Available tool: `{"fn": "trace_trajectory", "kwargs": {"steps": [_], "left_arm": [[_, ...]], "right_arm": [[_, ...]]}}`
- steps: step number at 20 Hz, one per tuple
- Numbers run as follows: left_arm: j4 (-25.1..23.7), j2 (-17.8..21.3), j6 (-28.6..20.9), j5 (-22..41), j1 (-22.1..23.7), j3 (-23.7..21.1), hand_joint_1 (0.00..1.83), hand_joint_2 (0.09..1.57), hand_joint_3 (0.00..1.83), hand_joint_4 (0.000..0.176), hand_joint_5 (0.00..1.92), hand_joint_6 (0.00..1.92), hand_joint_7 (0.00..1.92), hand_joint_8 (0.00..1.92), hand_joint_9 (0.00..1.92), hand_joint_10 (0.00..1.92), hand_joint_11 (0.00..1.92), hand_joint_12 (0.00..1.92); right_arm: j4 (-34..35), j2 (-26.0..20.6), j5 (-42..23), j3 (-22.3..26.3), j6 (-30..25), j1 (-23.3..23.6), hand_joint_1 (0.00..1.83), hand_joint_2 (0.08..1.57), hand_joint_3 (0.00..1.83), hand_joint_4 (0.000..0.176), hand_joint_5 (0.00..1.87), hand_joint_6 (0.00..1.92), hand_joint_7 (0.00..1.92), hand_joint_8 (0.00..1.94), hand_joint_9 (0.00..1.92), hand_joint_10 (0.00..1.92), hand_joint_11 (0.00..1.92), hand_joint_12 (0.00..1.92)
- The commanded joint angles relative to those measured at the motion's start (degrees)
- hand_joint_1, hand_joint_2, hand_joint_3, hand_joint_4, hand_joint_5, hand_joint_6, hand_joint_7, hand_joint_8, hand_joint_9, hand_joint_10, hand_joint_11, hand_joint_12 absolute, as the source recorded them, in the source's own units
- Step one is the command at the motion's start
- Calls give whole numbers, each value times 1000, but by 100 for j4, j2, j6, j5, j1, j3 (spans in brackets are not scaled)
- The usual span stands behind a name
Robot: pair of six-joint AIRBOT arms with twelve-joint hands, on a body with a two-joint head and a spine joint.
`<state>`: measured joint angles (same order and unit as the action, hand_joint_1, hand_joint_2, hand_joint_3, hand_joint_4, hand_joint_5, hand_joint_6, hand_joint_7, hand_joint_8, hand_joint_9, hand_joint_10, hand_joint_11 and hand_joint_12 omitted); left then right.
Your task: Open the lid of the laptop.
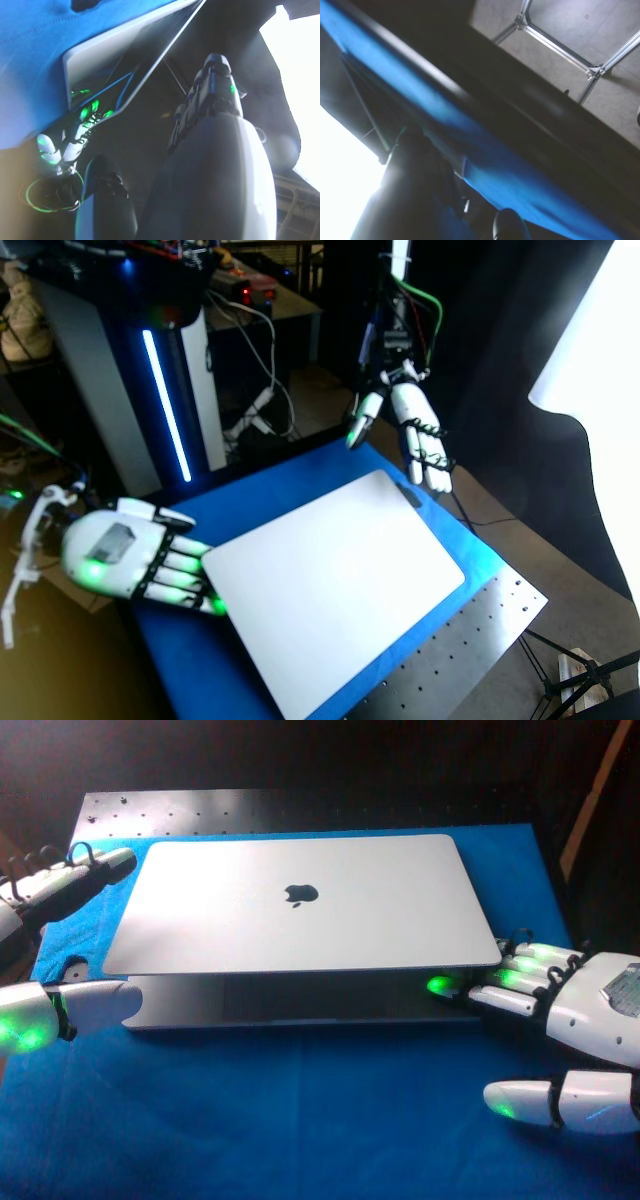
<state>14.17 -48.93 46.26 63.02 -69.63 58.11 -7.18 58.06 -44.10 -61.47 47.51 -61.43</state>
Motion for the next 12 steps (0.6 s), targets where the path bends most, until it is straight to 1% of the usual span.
{"fn": "trace_trajectory", "kwargs": {"steps": [1,2,3,4,5,6,7,8,9,10,11,12], "left_arm": [[36,-43,-46,692,25,35,341,1075,0,121,0,0,0,0,0,0,0,0],[38,-51,-47,692,25,42,394,1074,0,135,0,0,0,0,0,0,0,0],[39,-55,-47,690,26,46,387,1070,0,140,0,0,0,0,0,0,0,0],[38,-63,-48,686,27,52,396,1067,0,138,0,0,0,0,0,0,0,0],[34,-80,-63,684,30,64,434,1059,0,132,0,0,0,0,0,0,0,0],[22,-100,-115,682,32,86,448,1047,0,127,0,0,0,0,0,0,0,0],[-2,-131,-221,682,34,138,444,1046,0,128,0,0,0,0,0,0,0,0],[-19,-171,-278,660,49,193,486,1040,0,125,0,0,0,0,0,0,0,0],[-27,-208,-277,601,93,232,502,1033,0,132,0,0,0,0,0,0,0,0],[-57,-267,-277,509,180,289,475,1020,0,143,0,0,0,0,0,0,0,0],[-107,-338,-277,404,286,351,485,1013,0,151,0,0,0,0,0,0,0,0],[-210,-422,-277,221,437,431,526,1003,0,132,0,0,0,0,0,0,0,0]], "right_arm": [[-6,34,-611,-13,-28,145,0,1319,0,0,7,0,0,0,0,0,7,3],[-85,77,-535,-42,-28,236,0,1314,0,0,11,1,0,0,0,0,27,12],[-133,111,-490,-71,-28,298,0,1311,0,0,1,0,0,0,0,0,25,11],[-176,155,-435,-111,-28,362,0,1298,0,0,0,0,0,0,0,0,57,25],[-182,208,-386,-174,-28,412,0,1322,3,0,5,2,0,0,0,0,47,20],[-180,253,-348,-227,-33,450,0,1307,0,0,18,6,0,0,0,0,17,7],[-179,310,-293,-293,-62,495,0,1304,0,0,19,6,0,0,0,0,15,6],[-179,369,-220,-376,-121,531,0,1295,0,0,10,1,0,0,0,0,25,10],[-179,409,-151,-418,-125,555,0,1309,0,0,21,6,0,0,0,0,31,13],[-179,445,-90,-457,-125,559,0,1312,1,0,21,5,0,0,0,0,40,17],[-179,475,-15,-487,-125,559,0,1304,0,0,17,2,0,0,2,1,89,38],[-180,502,83,-512,-125,558,0,1306,0,0,6,0,0,0,0,0,65,28]]}}
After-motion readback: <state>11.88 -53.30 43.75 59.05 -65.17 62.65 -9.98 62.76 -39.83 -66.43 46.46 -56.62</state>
